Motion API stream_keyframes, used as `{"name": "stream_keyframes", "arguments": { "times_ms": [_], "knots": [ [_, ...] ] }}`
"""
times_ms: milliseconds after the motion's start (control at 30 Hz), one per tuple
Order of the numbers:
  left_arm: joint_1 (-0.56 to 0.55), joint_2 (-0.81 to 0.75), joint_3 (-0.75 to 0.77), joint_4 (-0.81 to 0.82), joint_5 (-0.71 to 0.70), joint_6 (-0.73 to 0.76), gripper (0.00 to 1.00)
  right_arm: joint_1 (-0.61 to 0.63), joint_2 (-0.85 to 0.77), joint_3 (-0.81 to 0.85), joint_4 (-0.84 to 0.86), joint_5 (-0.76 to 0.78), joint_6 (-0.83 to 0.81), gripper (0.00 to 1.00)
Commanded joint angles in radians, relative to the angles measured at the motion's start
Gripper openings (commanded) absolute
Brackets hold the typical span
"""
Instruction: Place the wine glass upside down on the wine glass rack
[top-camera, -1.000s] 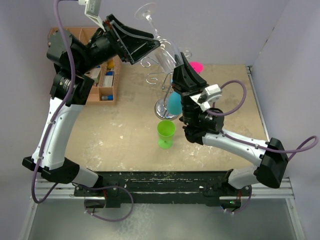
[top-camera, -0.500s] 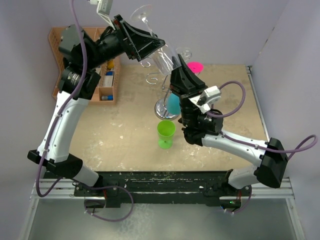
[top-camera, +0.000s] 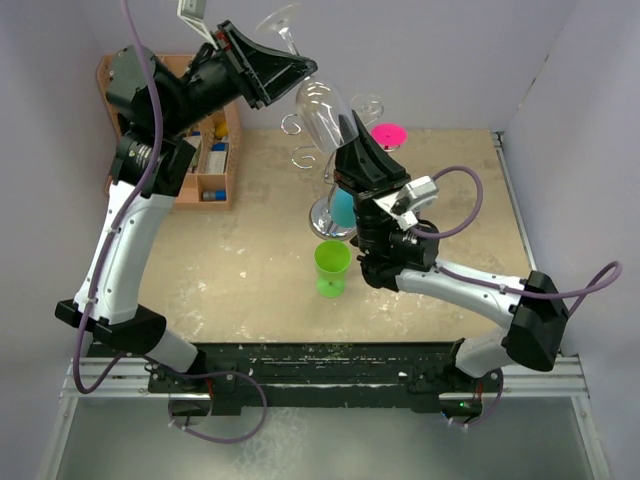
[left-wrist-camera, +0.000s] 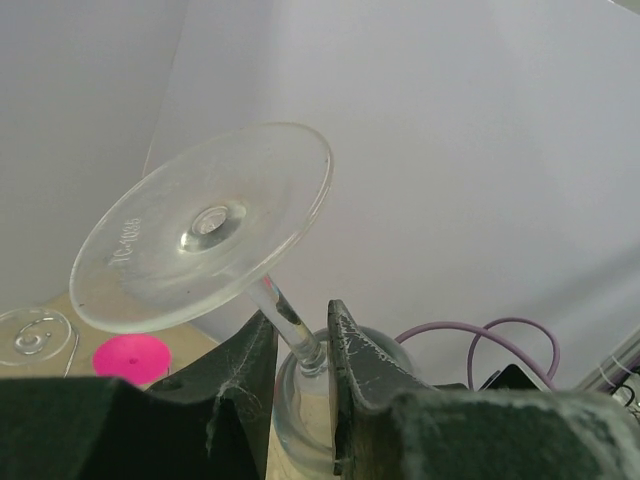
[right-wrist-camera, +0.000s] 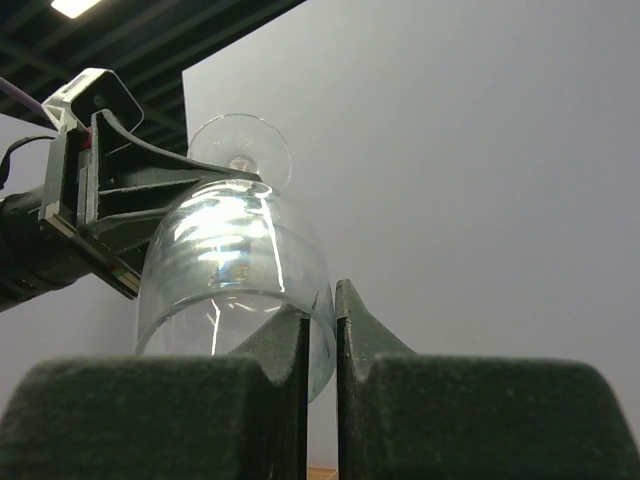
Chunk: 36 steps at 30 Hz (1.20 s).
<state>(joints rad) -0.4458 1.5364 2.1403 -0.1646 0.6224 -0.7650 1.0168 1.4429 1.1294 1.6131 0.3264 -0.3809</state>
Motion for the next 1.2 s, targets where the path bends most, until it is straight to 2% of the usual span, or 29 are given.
{"name": "stream_keyframes", "arguments": {
  "times_ms": [0,67,467,633,933,1133,1167],
  "knots": [
    [-0.005,0.003,0.043,0.045,0.05,0.078,0.06,0.027,0.021,0.055,0.166,-0.041,-0.01,0.0],
    [-0.005,0.005,0.051,0.049,0.053,0.081,0.0,0.041,0.03,0.059,0.142,-0.064,-0.015,0.0],
    [-0.005,0.01,0.085,0.063,0.064,0.112,0.0,0.078,0.049,0.059,0.007,-0.244,0.053,0.01],
    [-0.005,0.005,0.089,0.043,0.055,0.143,0.0,0.093,0.052,0.052,0.001,-0.274,0.04,0.18],
    [-0.005,0.01,0.121,0.025,0.039,0.174,0.0,0.108,0.038,0.012,0.022,-0.278,0.012,0.22],
    [-0.005,0.015,0.146,-0.013,0.02,0.249,0.0,0.108,0.01,-0.023,0.039,-0.273,-0.008,0.45],
    [-0.005,0.016,0.154,-0.021,0.018,0.269,0.0,0.108,0.003,-0.032,0.043,-0.266,-0.015,0.46]
  ]
}}
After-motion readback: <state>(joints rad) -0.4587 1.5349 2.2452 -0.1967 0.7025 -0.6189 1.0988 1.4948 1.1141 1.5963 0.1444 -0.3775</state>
